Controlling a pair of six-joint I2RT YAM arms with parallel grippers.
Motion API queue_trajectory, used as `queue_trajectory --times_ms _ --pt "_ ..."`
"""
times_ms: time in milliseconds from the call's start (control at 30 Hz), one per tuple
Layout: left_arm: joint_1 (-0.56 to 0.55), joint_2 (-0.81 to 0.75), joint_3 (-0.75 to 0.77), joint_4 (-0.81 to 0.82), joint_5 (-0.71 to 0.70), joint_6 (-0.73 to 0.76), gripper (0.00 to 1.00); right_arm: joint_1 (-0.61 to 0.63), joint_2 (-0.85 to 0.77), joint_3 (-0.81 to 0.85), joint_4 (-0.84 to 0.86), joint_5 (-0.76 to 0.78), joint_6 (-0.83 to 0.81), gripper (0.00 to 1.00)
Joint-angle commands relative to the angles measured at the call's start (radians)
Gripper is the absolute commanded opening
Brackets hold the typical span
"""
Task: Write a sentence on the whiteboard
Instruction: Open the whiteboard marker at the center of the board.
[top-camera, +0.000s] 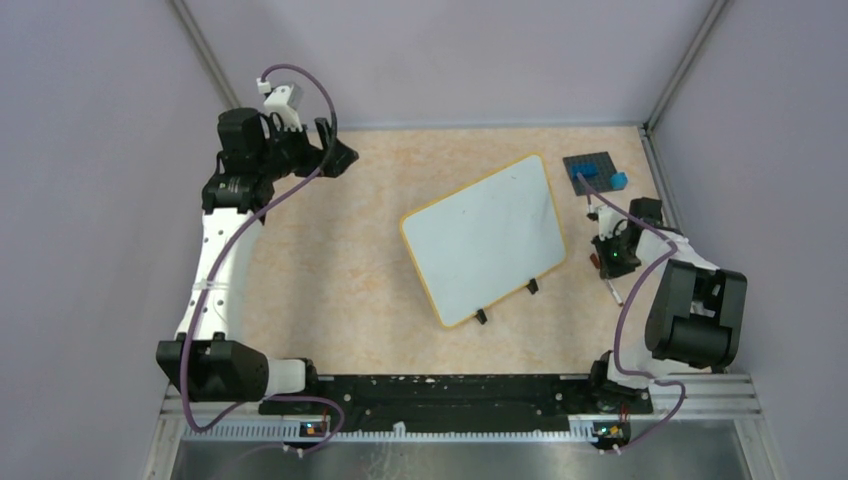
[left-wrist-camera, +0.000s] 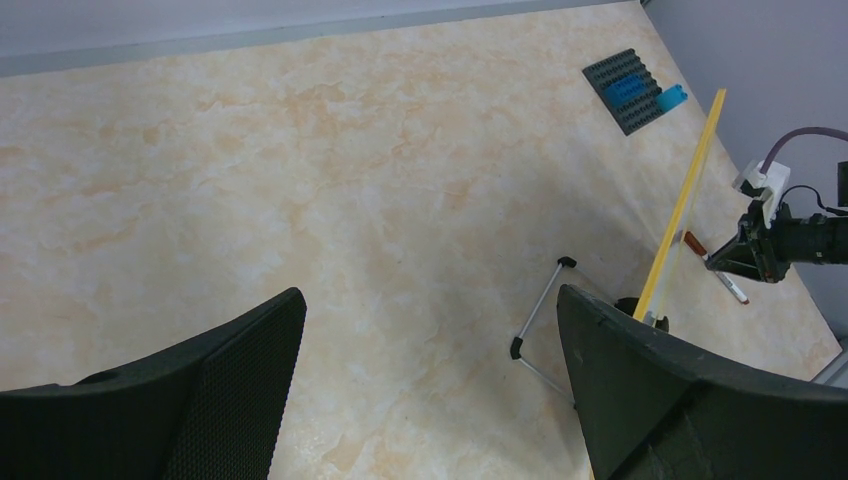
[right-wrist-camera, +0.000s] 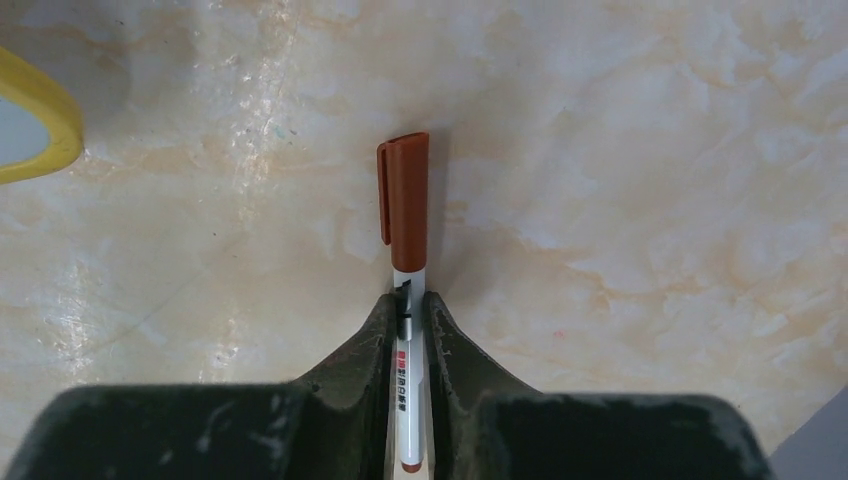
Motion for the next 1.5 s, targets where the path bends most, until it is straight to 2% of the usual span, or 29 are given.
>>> queue_trajectory --times_ms 0,167,367,433,600,667,833,900,967,1100,1233,1467 --pt "0.005 0.011 -0.004 0.034 0.028 0.028 0.99 -0.003 -0.001 -0.006 -0.001 0.004 -0.016 0.04" --pt "0.005 0.021 0.017 0.013 0.050 0.069 0.99 -0.003 -0.084 0.097 -0.156 -0.084 -0.032 0.00" --pt "0.000 0.045 0.076 -0.050 0.267 0.238 0.99 0.027 -0.148 0.340 -0.393 -0.270 -0.046 0.00" --pt "-0.009 0.063 0.116 -0.091 0.317 0.292 0.99 0.071 -0.166 0.413 -0.458 -0.308 -0.045 0.00" --pt "-0.149 0.144 0.243 -0.254 0.372 0.402 0.99 0.254 -0.206 0.575 -0.549 -0.361 0.000 0.00" --pt "-0.197 0.157 0.248 -0.258 0.411 0.401 0.99 0.338 -0.204 0.640 -0.567 -0.376 0.022 0.00" --pt "-0.313 0.171 0.237 -0.205 0.482 0.343 0.98 0.507 -0.195 0.757 -0.578 -0.410 0.062 0.00" --pt "-0.353 0.178 0.235 -0.177 0.503 0.299 0.94 0.579 -0.190 0.782 -0.575 -0.411 0.070 0.00" --pt "-0.383 0.187 0.231 -0.150 0.523 0.248 0.88 0.649 -0.188 0.793 -0.571 -0.406 0.074 0.00" --pt "-0.429 0.205 0.190 -0.098 0.569 0.121 0.68 0.767 -0.183 0.812 -0.569 -0.369 0.077 0.00" --pt "-0.464 0.227 0.157 -0.082 0.611 0.054 0.59 0.831 -0.167 0.841 -0.578 -0.357 0.064 0.00" --pt "-0.527 0.213 0.090 -0.053 0.569 0.020 0.54 0.876 -0.148 0.871 -0.591 -0.386 0.059 0.00"
